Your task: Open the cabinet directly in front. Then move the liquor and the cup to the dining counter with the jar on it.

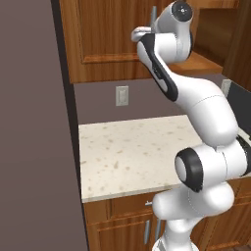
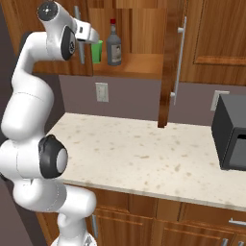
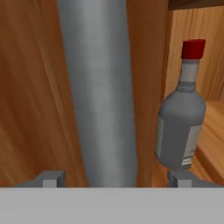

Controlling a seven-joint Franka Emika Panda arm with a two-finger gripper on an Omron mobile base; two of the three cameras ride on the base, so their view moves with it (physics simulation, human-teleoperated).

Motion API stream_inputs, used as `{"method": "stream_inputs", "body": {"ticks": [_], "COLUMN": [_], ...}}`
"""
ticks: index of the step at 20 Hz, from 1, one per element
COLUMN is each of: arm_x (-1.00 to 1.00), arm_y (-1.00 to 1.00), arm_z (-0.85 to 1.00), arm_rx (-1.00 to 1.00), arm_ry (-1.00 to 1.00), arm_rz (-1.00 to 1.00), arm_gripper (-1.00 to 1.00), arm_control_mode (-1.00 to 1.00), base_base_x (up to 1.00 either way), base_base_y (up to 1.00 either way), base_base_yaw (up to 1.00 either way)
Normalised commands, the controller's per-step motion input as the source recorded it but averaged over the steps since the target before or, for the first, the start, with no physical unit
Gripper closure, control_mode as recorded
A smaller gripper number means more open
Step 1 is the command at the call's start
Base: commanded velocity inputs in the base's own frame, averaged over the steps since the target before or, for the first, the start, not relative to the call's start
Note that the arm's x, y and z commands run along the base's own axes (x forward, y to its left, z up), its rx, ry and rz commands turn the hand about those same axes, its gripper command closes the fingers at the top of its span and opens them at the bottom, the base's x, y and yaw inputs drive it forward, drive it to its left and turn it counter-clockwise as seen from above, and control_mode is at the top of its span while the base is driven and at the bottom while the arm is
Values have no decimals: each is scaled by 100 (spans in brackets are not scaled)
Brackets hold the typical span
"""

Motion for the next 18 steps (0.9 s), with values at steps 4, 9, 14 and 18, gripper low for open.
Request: {"method": "stream_inputs", "body": {"ticks": [4,9,14,18], "arm_x": [71,59,43,6], "arm_y": [16,12,0,0], "arm_z": [-21,-30,-32,-4], "arm_rx": [0,0,-3,0], "arm_ry": [0,-2,-15,-3], "arm_rz": [0,0,0,0], "arm_gripper": [-100,100,100,100], "arm_control_mode": [-100,-100,-100,-100], "base_base_x": [0,0,0,0], "base_base_y": [0,0,0,0], "base_base_yaw": [0,0,0,0]}}
